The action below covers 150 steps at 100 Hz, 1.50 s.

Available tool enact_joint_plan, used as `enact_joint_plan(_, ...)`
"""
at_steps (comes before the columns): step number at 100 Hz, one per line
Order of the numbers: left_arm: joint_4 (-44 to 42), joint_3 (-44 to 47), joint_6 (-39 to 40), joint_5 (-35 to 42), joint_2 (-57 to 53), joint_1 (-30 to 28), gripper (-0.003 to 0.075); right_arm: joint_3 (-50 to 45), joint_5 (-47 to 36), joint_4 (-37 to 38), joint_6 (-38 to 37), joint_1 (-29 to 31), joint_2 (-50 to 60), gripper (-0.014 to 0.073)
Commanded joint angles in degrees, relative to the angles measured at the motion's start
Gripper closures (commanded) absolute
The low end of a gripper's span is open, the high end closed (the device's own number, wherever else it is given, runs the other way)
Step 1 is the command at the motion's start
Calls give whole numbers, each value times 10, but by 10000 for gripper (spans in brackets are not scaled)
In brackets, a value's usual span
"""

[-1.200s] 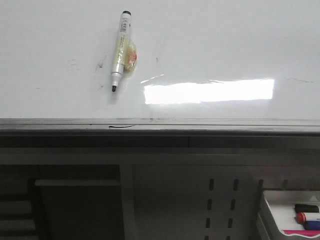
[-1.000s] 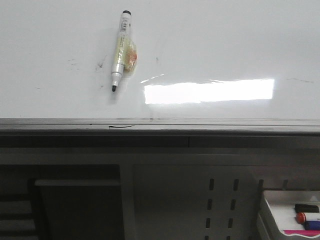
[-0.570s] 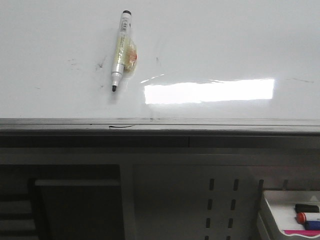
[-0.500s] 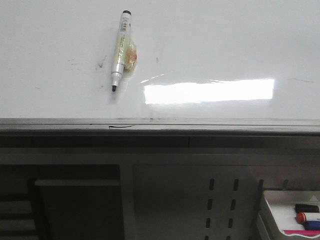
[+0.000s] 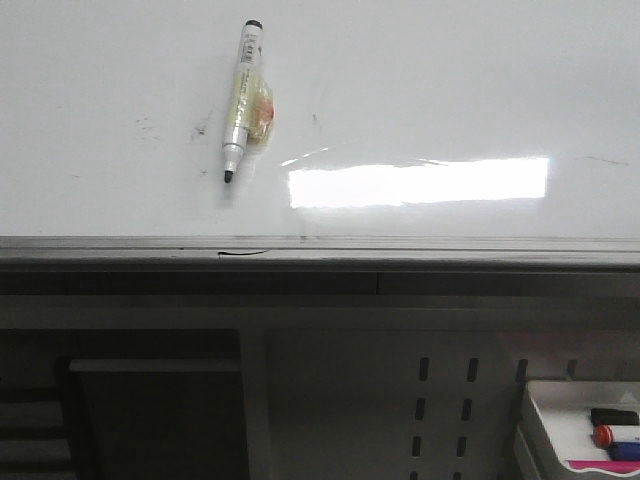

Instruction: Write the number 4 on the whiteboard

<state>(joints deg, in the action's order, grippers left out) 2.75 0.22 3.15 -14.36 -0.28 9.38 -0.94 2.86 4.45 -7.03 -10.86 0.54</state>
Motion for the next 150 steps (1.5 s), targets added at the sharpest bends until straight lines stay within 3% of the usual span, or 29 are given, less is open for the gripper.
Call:
enact_joint_plan(1, 135, 20, 12, 104, -14, 0, 741, -10, -87, -45, -4, 4, 9, 658)
enact_joint_plan(15, 289, 19, 12, 188, -14, 0, 741, -10, -75, -100, -4, 4, 9, 658)
enact_joint_plan(28, 398, 17, 12, 199, -14, 0, 741, 1, -100, -167, -4, 4, 9, 658)
enact_joint_plan(36, 372, -6, 6, 167, -14, 4, 741, 29, -88, -168, -4, 4, 9, 658)
enact_joint_plan(44, 293, -48, 6, 110, -3, 7, 741, 69, -39, -166, -4, 4, 1, 658)
enact_joint_plan(55, 167, -136, 6, 25, 52, 7, 740, 143, 50, -115, 3, 4, -34, 658)
enact_joint_plan(66, 114, -216, 5, -23, 132, 7, 711, 200, 97, -75, 3, 4, -82, 642)
enact_joint_plan(74, 113, -261, 5, -40, 196, 7, 608, 230, 97, -70, 8, 4, -121, 557)
enact_joint_plan(87, 132, -311, 5, -61, 294, 10, 393, 267, 97, -70, 13, 4, -172, 295)
enact_joint_plan(98, 175, -346, -46, -83, 358, 33, 353, 286, 113, -70, 13, 4, -207, 154)
enact_joint_plan(112, 273, -400, -196, -86, 437, 104, 353, 303, 135, -70, 13, 3, -235, 158)
enact_joint_plan(131, 278, -465, -202, -46, 559, 212, 353, 307, 132, -70, 13, 3, -250, 158)
enact_joint_plan(150, 280, -507, -202, 12, 661, 271, 353, 307, 132, -70, 13, 3, -253, 158)
